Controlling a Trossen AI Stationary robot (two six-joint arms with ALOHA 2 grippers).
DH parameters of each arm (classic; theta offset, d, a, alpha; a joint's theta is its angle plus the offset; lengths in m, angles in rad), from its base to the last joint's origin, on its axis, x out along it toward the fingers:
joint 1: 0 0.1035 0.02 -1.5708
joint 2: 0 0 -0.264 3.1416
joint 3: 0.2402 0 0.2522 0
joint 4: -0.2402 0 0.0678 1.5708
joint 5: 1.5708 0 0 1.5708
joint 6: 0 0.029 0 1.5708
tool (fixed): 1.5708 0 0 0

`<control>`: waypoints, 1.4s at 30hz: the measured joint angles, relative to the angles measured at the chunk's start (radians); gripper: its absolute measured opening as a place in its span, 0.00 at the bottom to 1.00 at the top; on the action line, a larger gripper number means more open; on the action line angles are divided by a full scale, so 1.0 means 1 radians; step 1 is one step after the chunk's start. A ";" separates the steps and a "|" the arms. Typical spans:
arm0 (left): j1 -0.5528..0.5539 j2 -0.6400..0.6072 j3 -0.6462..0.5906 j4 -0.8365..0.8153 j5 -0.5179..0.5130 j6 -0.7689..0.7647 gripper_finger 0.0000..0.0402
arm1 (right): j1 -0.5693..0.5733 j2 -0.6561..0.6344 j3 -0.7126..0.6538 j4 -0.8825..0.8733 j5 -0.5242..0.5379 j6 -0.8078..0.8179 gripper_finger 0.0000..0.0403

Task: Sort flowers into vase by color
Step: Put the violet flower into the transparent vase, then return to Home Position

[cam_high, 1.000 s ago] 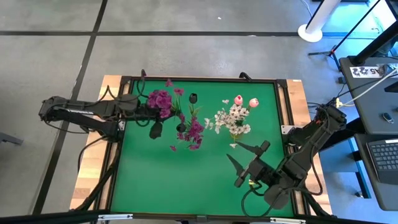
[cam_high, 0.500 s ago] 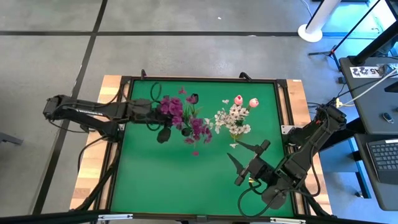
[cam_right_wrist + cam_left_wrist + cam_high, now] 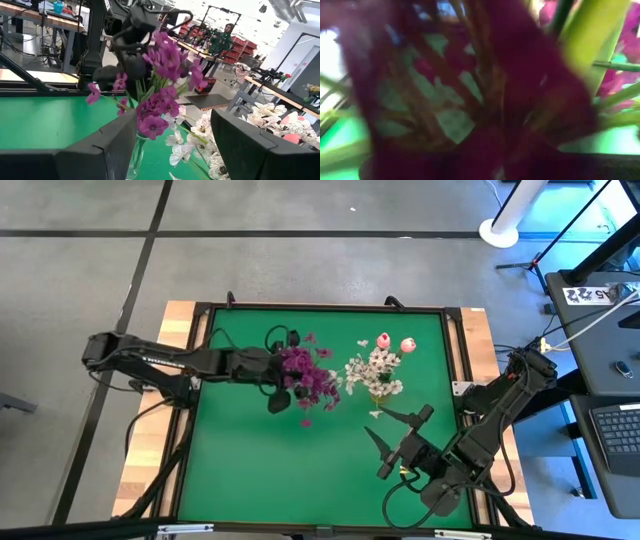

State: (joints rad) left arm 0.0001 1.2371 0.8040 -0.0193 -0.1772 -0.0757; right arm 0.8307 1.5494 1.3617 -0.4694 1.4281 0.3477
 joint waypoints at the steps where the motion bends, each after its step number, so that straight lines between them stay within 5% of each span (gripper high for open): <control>1: 0.001 0.009 0.000 0.000 0.000 0.000 0.03 | 0.000 0.000 0.000 0.000 0.000 0.000 0.63; 8: 0.002 0.027 0.000 -0.010 0.000 0.000 0.09 | 0.000 0.000 0.000 0.000 -0.008 0.000 0.63; 22: 0.001 -0.013 0.005 -0.123 -0.025 -0.046 0.45 | 0.000 0.000 0.000 0.000 -0.008 0.000 0.63; 30: -0.049 -0.054 0.184 -0.436 -0.137 -0.085 0.56 | 0.000 0.000 0.000 0.000 -0.008 0.000 0.63; 42: -0.234 -0.085 0.472 -0.917 -0.314 -0.210 0.57 | 0.020 -0.043 0.000 -0.002 -0.003 -0.041 0.63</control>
State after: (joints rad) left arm -0.2338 1.1525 1.2761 -0.9367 -0.4912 -0.2859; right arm 0.8510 1.5068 1.3613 -0.4712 1.4248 0.3068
